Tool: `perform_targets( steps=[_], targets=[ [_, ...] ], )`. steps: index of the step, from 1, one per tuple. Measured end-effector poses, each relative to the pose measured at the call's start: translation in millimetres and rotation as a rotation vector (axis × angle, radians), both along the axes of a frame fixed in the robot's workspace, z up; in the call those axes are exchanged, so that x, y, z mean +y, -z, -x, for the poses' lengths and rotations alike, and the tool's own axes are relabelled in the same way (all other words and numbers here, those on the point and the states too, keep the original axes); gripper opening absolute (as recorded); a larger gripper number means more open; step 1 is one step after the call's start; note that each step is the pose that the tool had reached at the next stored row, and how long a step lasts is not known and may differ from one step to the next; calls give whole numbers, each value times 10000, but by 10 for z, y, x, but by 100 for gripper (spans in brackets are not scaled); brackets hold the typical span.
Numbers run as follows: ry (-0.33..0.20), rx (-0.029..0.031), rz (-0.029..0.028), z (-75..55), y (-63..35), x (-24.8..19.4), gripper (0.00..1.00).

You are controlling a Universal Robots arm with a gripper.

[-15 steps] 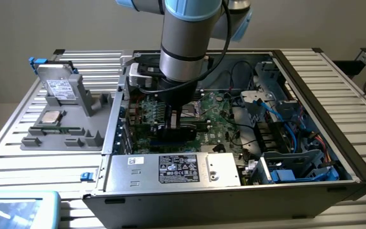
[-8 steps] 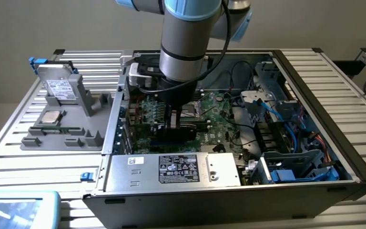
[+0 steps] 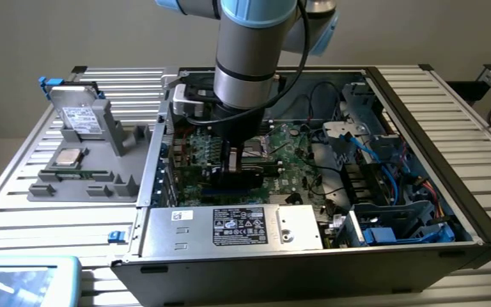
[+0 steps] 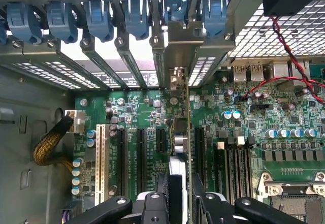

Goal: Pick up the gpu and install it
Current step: 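Insert the gpu into the slot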

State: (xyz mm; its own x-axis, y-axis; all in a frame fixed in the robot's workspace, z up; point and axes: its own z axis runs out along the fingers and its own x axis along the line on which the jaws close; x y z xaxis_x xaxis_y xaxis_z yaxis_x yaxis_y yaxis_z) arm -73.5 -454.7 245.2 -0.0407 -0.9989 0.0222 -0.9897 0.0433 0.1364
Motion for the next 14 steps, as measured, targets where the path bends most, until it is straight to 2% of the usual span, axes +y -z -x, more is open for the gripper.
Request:
perform_targets(
  steps=[14],
  targets=[
    [-3,1,1,4,15,4,29]
  ],
)
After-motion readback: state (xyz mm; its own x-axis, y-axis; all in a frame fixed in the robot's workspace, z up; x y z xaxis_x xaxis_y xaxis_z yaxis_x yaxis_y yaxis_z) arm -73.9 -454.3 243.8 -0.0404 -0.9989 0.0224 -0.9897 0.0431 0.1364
